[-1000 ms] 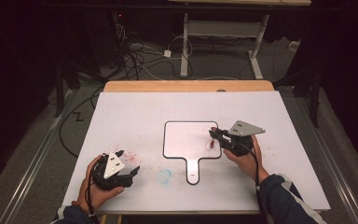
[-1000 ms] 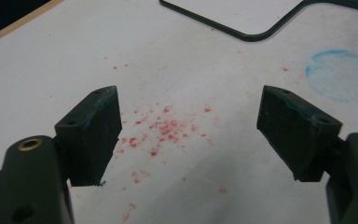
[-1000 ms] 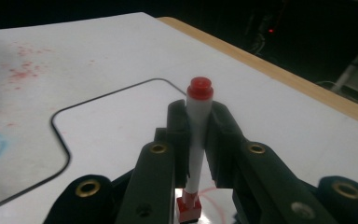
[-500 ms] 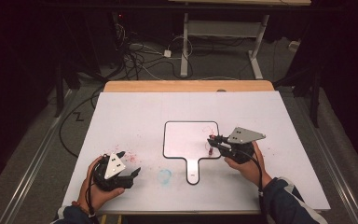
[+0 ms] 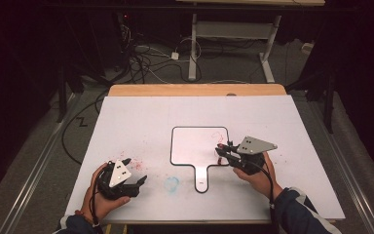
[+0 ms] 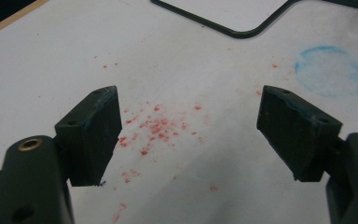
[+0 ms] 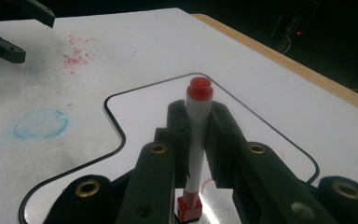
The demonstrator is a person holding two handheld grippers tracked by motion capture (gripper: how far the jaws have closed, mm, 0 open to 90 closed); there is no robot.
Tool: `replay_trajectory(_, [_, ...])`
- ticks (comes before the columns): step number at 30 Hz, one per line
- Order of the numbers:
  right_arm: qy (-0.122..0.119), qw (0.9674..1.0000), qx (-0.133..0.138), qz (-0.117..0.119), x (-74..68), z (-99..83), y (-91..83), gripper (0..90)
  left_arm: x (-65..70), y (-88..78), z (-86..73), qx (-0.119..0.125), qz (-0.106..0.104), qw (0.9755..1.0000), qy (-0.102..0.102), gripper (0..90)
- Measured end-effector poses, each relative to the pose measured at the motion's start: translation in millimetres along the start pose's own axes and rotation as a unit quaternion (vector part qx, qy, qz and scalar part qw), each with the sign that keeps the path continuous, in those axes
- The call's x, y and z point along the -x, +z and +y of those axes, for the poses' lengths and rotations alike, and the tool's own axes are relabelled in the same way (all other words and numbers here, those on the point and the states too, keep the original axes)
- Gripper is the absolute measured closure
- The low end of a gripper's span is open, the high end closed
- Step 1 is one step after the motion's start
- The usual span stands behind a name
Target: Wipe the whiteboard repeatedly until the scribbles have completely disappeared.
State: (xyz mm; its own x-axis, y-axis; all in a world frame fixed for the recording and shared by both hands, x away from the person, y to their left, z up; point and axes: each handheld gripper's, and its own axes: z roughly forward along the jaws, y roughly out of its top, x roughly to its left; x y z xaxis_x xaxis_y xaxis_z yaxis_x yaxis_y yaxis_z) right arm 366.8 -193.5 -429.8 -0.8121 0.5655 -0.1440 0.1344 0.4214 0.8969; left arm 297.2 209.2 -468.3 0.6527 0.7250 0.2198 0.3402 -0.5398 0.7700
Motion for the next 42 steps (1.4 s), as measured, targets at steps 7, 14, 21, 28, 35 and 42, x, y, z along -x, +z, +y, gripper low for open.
replay_trajectory(7, [-0.005, 0.9998, 0.01, -0.014, 5.5, 1.8, 12.4, 81.6, 0.5, 0.8, 0.3, -0.002, -0.002, 1.0, 0.001, 21.0])
replay_trajectory(14, [-0.001, 0.9987, 0.02, -0.048, 24.6, 2.6, 27.9, 81.6, 0.0, 2.2, -0.1, -0.004, -0.004, 1.0, -0.001, 21.0])
replay_trajectory(21, [-0.005, 0.9997, 0.021, -0.014, 14.3, 6.6, 30.9, 81.6, 0.1, 2.1, -0.9, -0.007, -0.007, 0.9999, -0.007, 21.0])
replay_trajectory(28, [-0.028, 0.999, 0.014, -0.032, 14.6, 5.6, 28.2, 81.6, 0.7, 2.7, -0.3, -0.005, -0.006, 1.0, 0.004, 21.0])
replay_trajectory(35, [-0.044, 0.9989, 0.018, -0.005, 0.1, 3.9, 21.4, 81.6, 0.5, 2.3, -0.3, -0.005, -0.008, 0.9999, 0.004, 21.0])
replay_trajectory(42, [-0.044, 0.9982, 0.015, -0.038, 13.3, 0.2, 19.2, 81.6, 0.8, 2.1, -0.3, -0.004, -0.008, 0.9999, 0.005, 21.0])
